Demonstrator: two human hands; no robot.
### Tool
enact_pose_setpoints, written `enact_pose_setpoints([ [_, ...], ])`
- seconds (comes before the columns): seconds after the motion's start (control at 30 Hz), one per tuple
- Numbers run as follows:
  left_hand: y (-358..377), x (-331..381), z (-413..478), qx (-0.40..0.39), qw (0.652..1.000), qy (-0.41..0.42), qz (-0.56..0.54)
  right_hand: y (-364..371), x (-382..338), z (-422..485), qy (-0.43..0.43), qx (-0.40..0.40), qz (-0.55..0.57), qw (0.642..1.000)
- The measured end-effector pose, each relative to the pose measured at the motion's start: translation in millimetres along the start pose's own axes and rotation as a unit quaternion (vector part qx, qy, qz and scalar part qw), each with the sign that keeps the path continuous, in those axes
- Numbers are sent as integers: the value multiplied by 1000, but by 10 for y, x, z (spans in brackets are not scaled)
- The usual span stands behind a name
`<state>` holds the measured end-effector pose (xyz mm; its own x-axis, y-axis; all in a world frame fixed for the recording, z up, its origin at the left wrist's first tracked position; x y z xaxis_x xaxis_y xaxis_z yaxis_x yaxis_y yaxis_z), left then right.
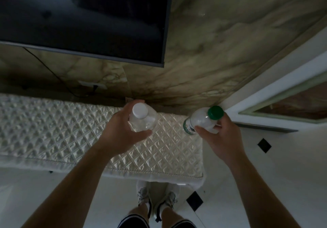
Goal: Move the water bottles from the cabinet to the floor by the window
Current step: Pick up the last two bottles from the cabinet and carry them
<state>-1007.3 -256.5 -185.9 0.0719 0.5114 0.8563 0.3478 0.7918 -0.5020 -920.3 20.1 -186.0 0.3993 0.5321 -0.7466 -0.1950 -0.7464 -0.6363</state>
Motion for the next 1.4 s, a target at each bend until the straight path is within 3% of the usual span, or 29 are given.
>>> enact_pose_setpoints([
  [0.37,-670,992,-499,45,999,13,-18,-651,-1086,-504,-69,-2,59,996],
  [0.67,-783,1526,-975,109,994,16,-9,-973,-1538,-741,-126,-43,72,989],
  [0.97,-771,1697,-1405,166,986,4,-9,-1075,-1791,-969,-193,-78,73,975],
  [1.4,-1226,1469,-2207,289,956,-45,-4,-594,-2183,-1345,-260,-199,87,941],
])
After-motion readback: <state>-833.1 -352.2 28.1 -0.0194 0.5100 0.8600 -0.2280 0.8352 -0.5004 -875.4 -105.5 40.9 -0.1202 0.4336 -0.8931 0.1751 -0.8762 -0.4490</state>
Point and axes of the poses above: each hand's wrist, its own z-axis towards the middle knuckle, its own y-axis out of the palm, x = y × z, the point moved 8 cm from there along z, towards the middle knuckle, and after that the axes turned 3 degrees about -z, right-handed, at the moved point
